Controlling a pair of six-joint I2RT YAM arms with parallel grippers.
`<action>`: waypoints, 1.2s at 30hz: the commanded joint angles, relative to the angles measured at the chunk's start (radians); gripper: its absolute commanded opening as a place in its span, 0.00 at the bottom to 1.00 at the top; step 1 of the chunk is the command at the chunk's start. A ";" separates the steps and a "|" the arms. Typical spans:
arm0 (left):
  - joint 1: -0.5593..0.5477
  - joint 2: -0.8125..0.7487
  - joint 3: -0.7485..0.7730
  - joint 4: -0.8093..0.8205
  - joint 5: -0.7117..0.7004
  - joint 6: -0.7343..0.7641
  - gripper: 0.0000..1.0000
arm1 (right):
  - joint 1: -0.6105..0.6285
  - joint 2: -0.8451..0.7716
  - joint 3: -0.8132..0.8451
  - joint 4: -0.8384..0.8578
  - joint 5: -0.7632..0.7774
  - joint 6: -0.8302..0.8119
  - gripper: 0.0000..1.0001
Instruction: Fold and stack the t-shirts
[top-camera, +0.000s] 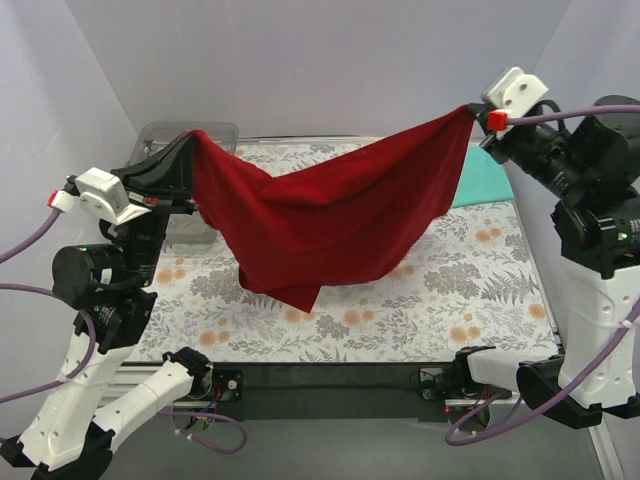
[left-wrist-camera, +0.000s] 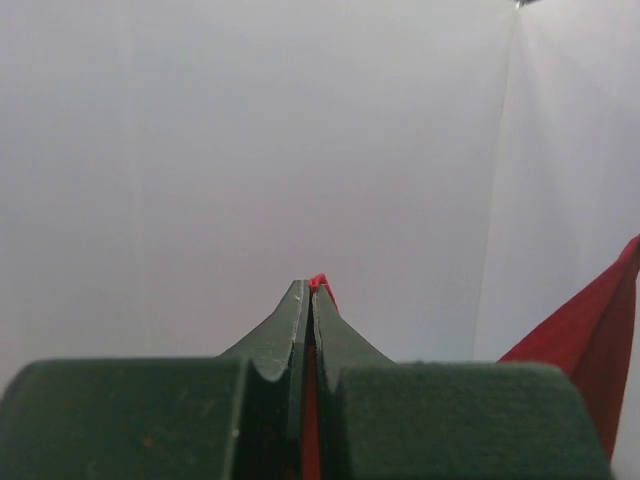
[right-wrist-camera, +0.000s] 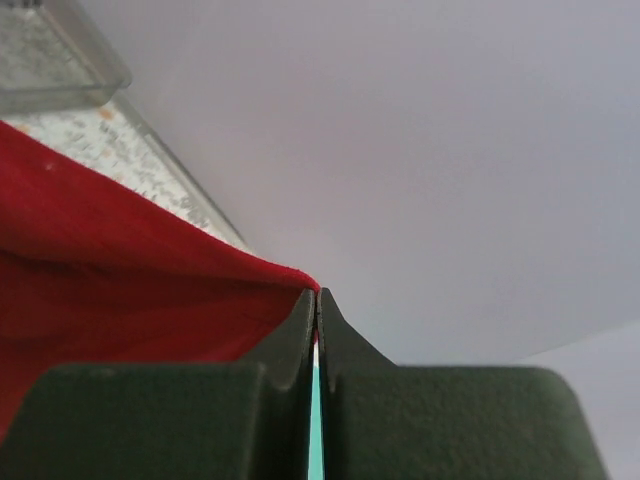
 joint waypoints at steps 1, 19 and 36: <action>0.004 0.016 0.056 0.111 0.016 0.033 0.00 | -0.022 0.012 0.150 0.055 0.060 0.059 0.01; 0.006 0.121 0.427 0.401 0.099 0.098 0.00 | -0.086 0.059 0.638 0.192 0.200 0.108 0.01; 0.012 0.367 0.153 0.501 -0.173 0.253 0.00 | -0.088 -0.045 -0.267 0.357 0.207 0.073 0.01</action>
